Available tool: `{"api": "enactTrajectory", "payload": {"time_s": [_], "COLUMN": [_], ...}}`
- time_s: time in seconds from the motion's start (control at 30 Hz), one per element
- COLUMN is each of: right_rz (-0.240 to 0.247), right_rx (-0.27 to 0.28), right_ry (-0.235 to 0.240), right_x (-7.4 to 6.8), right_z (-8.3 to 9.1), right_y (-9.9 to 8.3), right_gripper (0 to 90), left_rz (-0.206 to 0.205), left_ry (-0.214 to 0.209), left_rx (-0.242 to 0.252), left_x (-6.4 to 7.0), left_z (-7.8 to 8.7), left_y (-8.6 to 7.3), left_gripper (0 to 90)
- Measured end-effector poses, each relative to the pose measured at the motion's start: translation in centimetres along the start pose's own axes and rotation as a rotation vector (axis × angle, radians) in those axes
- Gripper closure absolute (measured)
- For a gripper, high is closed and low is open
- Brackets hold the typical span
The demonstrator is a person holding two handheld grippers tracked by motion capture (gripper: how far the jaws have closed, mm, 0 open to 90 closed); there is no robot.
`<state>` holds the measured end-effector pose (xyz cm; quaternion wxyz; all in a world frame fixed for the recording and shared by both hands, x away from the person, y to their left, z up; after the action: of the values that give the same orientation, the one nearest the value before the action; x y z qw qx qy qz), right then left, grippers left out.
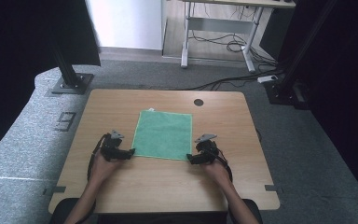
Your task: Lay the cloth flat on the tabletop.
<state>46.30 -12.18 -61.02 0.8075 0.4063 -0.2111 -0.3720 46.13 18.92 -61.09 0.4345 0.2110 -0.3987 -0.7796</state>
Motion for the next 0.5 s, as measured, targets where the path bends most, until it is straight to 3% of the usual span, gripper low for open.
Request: {"api": "enactTrajectory", "payload": {"time_s": [0.2, 0.5], "right_rz": [-0.012, -0.022], "right_rx": [0.005, 0.013], "right_ry": [-0.012, -0.011], "right_x": [0.7, 0.6], "right_z": [0.5, 1.5], "right_y": [-0.4, -1.1], "right_gripper": [17.6, 19.6], "left_rz": [-0.017, -0.030], "left_ry": [-0.018, -0.033], "left_rx": [0.000, 0.004], "left_x": [1.3, 2.4], "left_z": [0.4, 0.8], "left_y": [-0.3, -0.7], "left_gripper": [14.8, 14.8]}}
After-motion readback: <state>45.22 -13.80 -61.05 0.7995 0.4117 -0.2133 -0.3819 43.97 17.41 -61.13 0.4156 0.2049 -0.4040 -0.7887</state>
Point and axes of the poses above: each handheld gripper's, and its own axes: z roughly backward along the jaws, y roughly out of its top, x roughly to its right, the point moved 9 cm from there along -z, roughly forward along the jaws, and after that the axes turned 12 degrees about x, right-handed, at the moved point
